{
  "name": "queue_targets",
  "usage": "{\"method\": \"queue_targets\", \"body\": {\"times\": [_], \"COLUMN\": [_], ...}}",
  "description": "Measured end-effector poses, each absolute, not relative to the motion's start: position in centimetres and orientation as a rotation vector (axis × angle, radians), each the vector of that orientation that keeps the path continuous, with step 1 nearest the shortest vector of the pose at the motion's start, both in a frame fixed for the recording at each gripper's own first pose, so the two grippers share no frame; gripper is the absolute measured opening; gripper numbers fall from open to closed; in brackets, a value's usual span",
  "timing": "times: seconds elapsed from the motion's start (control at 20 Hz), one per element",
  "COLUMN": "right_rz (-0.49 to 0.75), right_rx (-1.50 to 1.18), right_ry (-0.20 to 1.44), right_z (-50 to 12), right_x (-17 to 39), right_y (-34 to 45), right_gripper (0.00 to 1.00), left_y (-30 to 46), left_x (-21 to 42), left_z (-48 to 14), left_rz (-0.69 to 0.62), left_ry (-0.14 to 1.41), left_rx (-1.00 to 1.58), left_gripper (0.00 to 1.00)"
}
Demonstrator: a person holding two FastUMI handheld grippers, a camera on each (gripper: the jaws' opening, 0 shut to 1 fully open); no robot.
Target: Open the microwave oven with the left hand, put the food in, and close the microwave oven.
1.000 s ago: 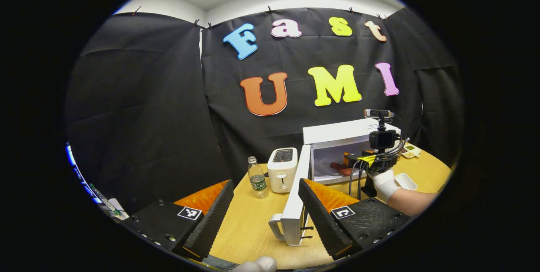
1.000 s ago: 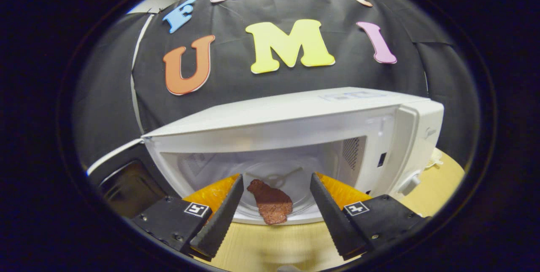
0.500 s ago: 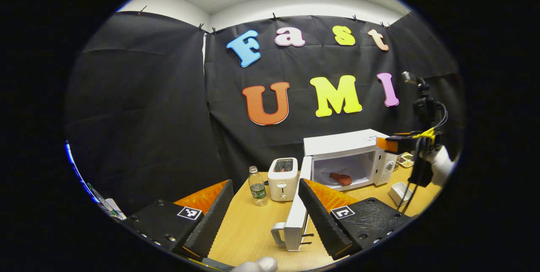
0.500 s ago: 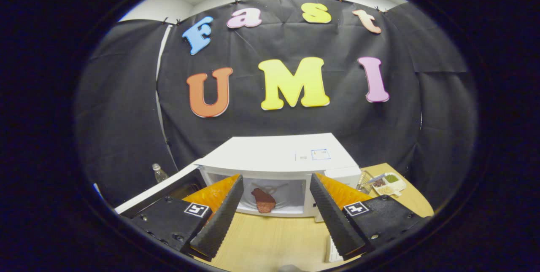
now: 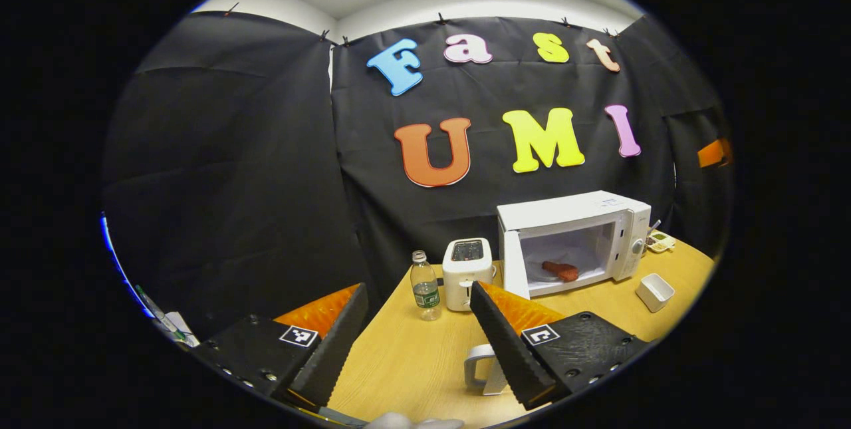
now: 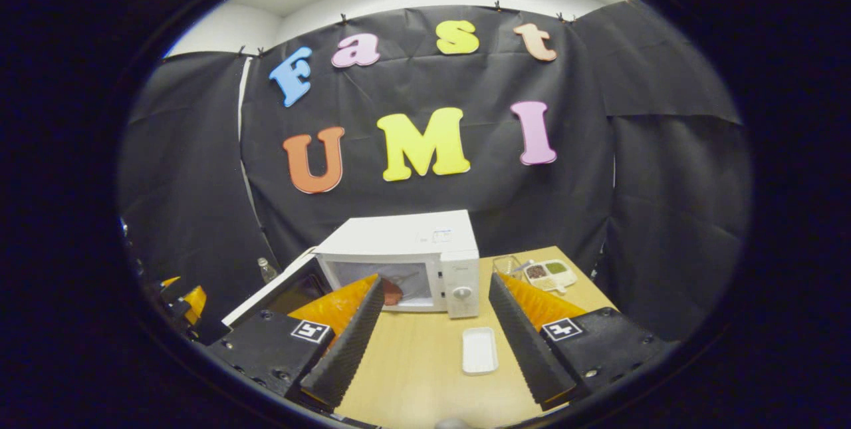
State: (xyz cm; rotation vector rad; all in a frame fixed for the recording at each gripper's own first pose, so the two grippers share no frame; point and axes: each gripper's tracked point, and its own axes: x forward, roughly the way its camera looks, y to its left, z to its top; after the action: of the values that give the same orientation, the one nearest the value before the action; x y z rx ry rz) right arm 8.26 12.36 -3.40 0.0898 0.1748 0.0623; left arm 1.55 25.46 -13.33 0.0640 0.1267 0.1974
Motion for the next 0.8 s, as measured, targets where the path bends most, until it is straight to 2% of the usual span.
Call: {"method": "queue_targets", "body": {"times": [0.05, 0.1, 0.15, 0.2, 0.25, 0.3, 0.4, 0.45, 0.5, 0.55, 0.65, 0.7, 0.75, 0.8], "right_rz": [0.047, 0.037, 0.031, 0.026, 0.022, 0.021, 0.019, 0.019, 0.023, 0.027, 0.041, 0.043, 0.044, 0.047], "right_rx": [0.08, 0.075, 0.071, 0.071, 0.072, 0.073, 0.086, 0.085, 0.086, 0.086, 0.095, 0.095, 0.097, 0.098], "right_ry": [0.171, 0.171, 0.174, 0.171, 0.182, 0.182, 0.175, 0.178, 0.179, 0.183, 0.198, 0.206, 0.214, 0.22], "right_z": [-3.2, -2.9, -2.9, -2.8, -3.0, -2.9, -2.2, -2.2, -2.1, -2.2, -2.4, -2.6, -2.7, -2.9], "right_x": [7.1, 6.2, 5.2, 4.7, 4.2, 3.9, 3.4, 3.1, 3.1, 3.0, 2.8, 2.8, 2.8, 2.8], "right_y": [11.6, 11.1, 10.8, 10.6, 10.3, 10.2, 10.2, 10.1, 10.2, 10.3, 10.6, 10.6, 10.6, 10.7], "right_gripper": [0.9, 1.0, 0.9, 0.9, 1.0, 1.0, 1.0, 0.9, 1.0, 1.0, 1.0, 1.0, 1.0, 1.0], "left_y": [26.0, 26.2, 26.4, 26.4, 26.1, 26.2, 26.3, 26.2, 26.0, 26.1, 26.7, 27.0, 27.3, 27.1], "left_x": [1.6, 1.7, 1.8, 1.9, 2.1, 2.2, 2.4, 2.5, 2.5, 2.7, 2.8, 2.7, 3.0, 3.0], "left_z": [-14.2, -15.0, -15.5, -15.9, -16.5, -16.9, -17.5, -17.8, -18.2, -18.5, -19.3, -20.2, -21.1, -21.8], "left_rz": [0.199, 0.205, 0.209, 0.206, 0.201, 0.206, 0.203, 0.193, 0.186, 0.181, 0.193, 0.197, 0.192, 0.181], "left_ry": [0.138, 0.147, 0.158, 0.163, 0.172, 0.18, 0.18, 0.185, 0.195, 0.191, 0.184, 0.204, 0.214, 0.224], "left_rx": [0.06, 0.053, 0.039, 0.018, 0.001, 0.0, 0.003, -0.005, -0.008, -0.001, 0.009, 0.012, 0.007, -0.006], "left_gripper": [0.95, 0.95, 0.95, 0.95, 0.88, 0.95, 0.93, 0.89, 0.87, 0.74, 0.26, 0.1, 0.01, 0.01]}}
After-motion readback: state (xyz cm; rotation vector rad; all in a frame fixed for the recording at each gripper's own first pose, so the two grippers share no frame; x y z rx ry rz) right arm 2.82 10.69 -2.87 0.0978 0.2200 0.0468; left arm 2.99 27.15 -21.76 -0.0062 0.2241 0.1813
